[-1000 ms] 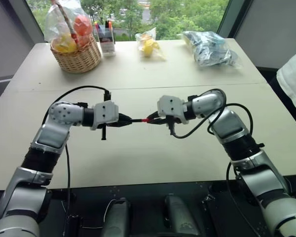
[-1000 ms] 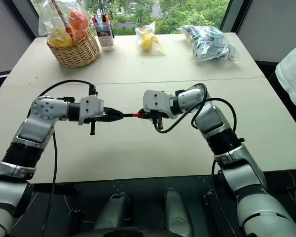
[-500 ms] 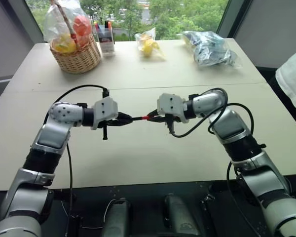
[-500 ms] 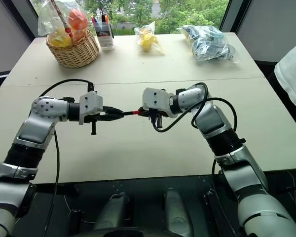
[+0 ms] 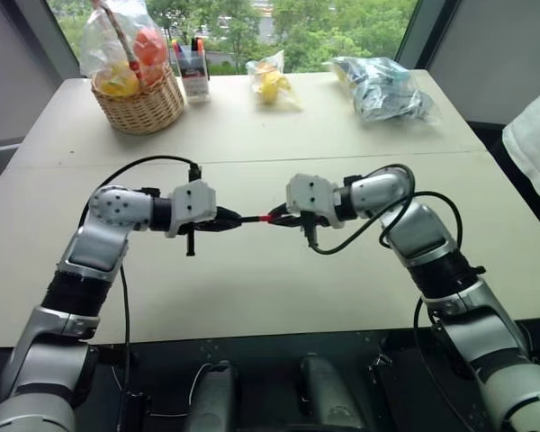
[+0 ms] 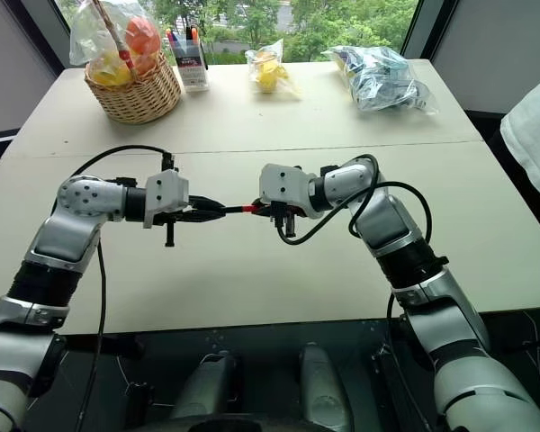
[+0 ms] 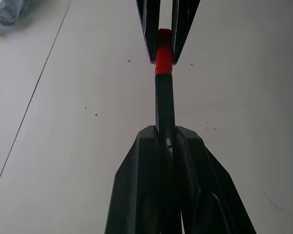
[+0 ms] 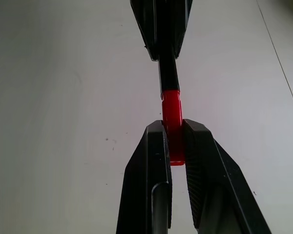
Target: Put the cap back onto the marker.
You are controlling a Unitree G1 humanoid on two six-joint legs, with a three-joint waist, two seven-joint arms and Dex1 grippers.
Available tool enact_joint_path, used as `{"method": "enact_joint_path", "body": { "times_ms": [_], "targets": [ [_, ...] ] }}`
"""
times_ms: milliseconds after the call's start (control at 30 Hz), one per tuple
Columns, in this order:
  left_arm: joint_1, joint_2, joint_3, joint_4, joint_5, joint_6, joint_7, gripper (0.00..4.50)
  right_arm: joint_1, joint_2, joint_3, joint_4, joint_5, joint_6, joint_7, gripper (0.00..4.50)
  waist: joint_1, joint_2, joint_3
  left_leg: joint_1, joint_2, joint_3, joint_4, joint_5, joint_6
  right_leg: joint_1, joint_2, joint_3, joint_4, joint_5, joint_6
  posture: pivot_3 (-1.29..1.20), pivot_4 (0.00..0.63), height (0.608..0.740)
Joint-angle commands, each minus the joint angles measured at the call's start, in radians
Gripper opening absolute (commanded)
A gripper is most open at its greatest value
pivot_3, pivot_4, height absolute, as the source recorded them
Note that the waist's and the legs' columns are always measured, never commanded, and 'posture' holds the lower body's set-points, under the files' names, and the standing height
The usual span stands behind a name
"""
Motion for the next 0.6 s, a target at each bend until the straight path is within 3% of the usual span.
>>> {"method": "enact_joint_path", "body": {
  "times_ms": [33,600],
  "targets": [
    [-0.028,-0.019,-0.019,-0.009,0.026,-0.024,0.034,0.00,-0.021,0.057,0.044,-0.111,0.042,-0.029,0.025,0.05,0.000,0.000,0.000,0.000,0.000,0.000,0.000,0.000,0.000,0.000,0.000,0.000,0.000,0.000,0.000,0.00,0.150,0.740],
    [-0.030,-0.081,0.000,-0.056,0.008,0.015,0.063,0.00,-0.034,0.105,0.047,-0.099,0.005,-0.036,-0.014,0.05,0.000,0.000,0.000,0.000,0.000,0.000,0.000,0.000,0.000,0.000,0.000,0.000,0.000,0.000,0.000,0.00,0.150,0.740]
  ]
}}
